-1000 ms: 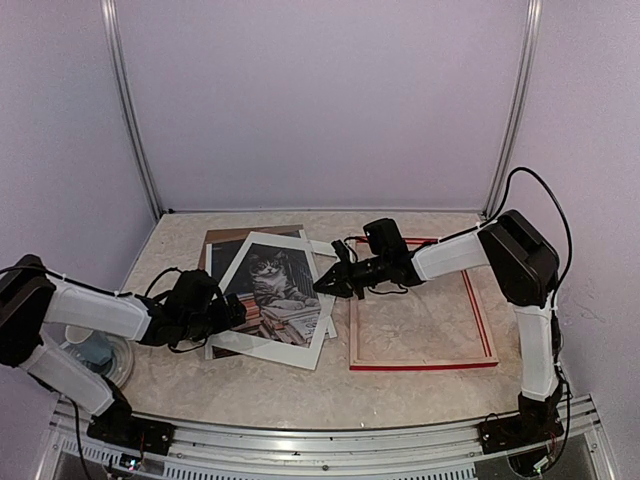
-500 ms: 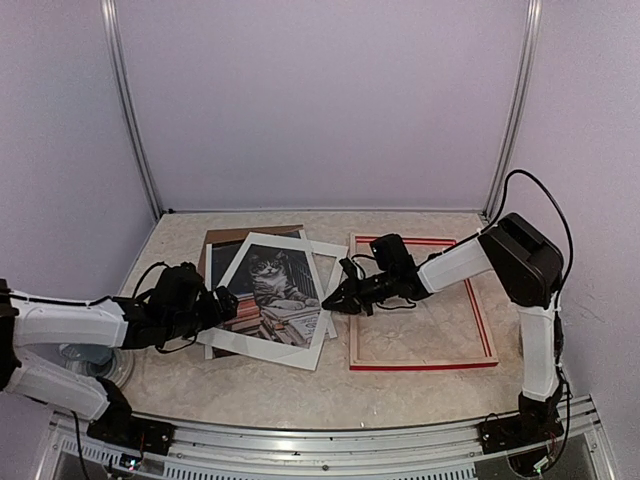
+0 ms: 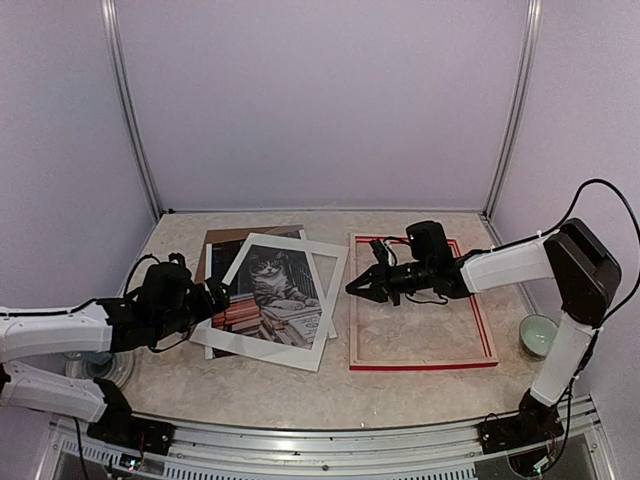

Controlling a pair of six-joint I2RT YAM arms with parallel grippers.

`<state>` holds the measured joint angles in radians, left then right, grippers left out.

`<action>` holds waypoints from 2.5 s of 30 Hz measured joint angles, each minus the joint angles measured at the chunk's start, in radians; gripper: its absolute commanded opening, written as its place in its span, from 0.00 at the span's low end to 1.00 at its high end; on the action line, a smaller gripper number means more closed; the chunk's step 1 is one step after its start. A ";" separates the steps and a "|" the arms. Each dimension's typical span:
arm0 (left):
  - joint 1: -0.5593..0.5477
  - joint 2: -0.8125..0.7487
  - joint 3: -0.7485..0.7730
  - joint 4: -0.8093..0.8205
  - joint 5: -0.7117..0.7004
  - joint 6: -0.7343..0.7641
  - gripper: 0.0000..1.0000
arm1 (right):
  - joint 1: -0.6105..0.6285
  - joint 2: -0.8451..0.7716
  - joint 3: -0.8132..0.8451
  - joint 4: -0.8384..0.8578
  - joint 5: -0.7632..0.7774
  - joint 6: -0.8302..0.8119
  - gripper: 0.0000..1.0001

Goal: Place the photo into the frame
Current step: Place the glass panel at the frame body.

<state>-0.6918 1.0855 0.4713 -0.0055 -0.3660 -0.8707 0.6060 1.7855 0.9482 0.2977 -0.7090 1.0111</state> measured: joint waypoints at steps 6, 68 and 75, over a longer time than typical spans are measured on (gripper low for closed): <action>-0.011 0.033 0.000 -0.003 -0.002 0.000 0.99 | -0.050 -0.141 -0.088 -0.069 0.037 -0.016 0.00; -0.046 0.142 0.006 0.043 0.014 0.019 0.99 | -0.520 -0.499 -0.170 -0.900 0.323 -0.612 0.00; -0.047 0.142 0.006 0.042 0.014 0.019 0.99 | -0.521 -0.499 -0.170 -0.909 0.344 -0.611 0.00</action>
<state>-0.7383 1.2278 0.4778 0.0368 -0.3523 -0.8516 0.0853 1.2861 0.7780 -0.6117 -0.3653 0.4000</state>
